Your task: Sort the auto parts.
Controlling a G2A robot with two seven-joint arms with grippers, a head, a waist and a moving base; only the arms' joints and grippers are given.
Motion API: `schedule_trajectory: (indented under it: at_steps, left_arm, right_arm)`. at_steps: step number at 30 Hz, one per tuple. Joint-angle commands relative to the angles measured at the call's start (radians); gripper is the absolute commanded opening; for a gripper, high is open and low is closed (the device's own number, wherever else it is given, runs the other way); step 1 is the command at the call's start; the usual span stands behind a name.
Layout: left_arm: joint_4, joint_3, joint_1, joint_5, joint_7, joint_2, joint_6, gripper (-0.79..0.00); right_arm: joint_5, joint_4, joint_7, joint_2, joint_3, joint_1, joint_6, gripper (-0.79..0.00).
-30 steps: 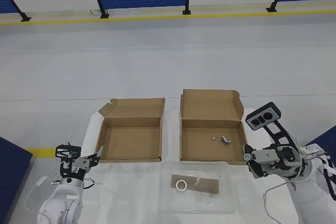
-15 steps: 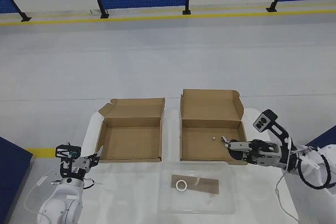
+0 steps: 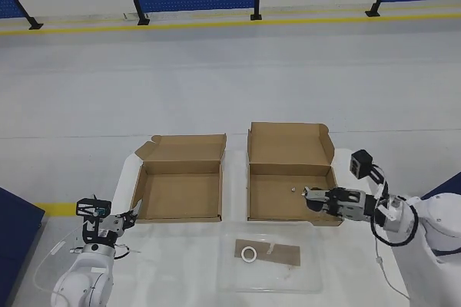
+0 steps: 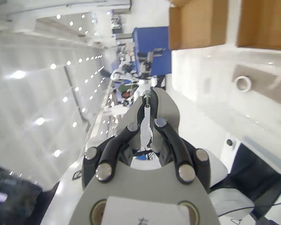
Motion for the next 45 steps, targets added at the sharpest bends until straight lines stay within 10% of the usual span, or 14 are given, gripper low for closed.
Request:
schedule_trajectory:
  at_steps: [1, 19, 35, 45]
  left_arm:
    - [0.0, 0.0, 0.0, 0.0, 0.0, 0.0, 0.0, 0.0]
    - [0.0, 0.0, 0.0, 0.0, 0.0, 0.0, 0.0, 0.0]
    - [0.0, 0.0, 0.0, 0.0, 0.0, 0.0, 0.0, 0.0]
    - [0.0, 0.0, 0.0, 0.0, 0.0, 0.0, 0.0, 0.0]
  right_arm:
    - [-0.082, 0.006, -0.011, 0.006, -0.036, 0.039, 0.058, -0.785]
    - [-0.588, 0.393, 0.017, -0.012, -0.646, 0.574, 0.182, -0.785]
    - [-0.629, 0.407, -0.037, -0.016, -0.669, 0.571, 0.18, -0.785]
    - [-0.697, 0.644, -0.104, -0.106, -0.908, 0.758, 0.252, -0.785]
